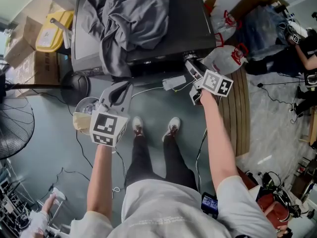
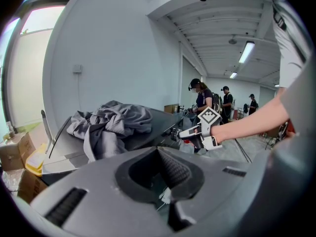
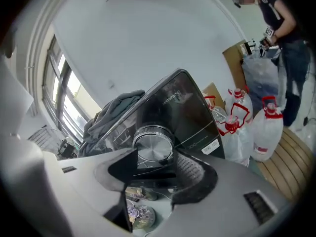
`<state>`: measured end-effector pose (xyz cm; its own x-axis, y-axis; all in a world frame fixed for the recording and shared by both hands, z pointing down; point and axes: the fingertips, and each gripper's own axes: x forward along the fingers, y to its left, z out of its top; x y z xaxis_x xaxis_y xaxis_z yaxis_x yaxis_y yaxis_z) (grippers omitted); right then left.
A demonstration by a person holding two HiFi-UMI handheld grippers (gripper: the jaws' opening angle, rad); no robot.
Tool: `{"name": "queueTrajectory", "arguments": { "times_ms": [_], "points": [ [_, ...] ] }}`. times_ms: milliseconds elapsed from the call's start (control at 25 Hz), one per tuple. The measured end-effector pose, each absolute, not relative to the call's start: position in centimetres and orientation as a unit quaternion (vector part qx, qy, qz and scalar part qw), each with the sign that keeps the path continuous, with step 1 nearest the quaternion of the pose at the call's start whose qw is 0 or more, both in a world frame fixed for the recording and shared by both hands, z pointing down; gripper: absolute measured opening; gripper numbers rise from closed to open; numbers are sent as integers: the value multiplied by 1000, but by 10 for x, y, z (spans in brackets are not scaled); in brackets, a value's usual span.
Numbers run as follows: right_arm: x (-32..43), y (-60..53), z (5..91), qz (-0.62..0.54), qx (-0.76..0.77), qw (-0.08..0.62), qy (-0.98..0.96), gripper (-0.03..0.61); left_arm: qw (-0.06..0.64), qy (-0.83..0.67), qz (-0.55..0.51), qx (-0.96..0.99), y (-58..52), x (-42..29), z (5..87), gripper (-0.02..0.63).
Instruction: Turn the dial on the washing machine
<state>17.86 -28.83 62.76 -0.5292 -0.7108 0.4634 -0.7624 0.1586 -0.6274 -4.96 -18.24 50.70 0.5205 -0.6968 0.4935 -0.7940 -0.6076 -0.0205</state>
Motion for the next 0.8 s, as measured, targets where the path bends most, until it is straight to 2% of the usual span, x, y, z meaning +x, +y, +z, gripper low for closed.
{"name": "queueTrajectory", "arguments": {
  "times_ms": [160,320,440,480,560,600,800],
  "points": [
    [184,-286,628,401,506,59,-761,236,102,-434,232,864,-185,-53,505,17],
    [207,-269,611,293,559,152,-761,238,92,-436,229,866,-187,-58,493,17],
    [219,-258,572,221,574,182,-767,234,78,-436,222,869,-191,-62,475,17],
    [222,-257,555,198,579,184,-769,204,72,-436,219,870,-193,-62,467,16],
    [227,-255,516,148,593,185,-770,89,57,-437,210,873,-199,-64,451,17],
    [228,-254,496,126,599,183,-769,58,49,-437,206,874,-201,-65,442,17],
    [221,-244,399,47,600,164,-782,15,9,-443,175,879,-216,-68,389,17]
  ]
}}
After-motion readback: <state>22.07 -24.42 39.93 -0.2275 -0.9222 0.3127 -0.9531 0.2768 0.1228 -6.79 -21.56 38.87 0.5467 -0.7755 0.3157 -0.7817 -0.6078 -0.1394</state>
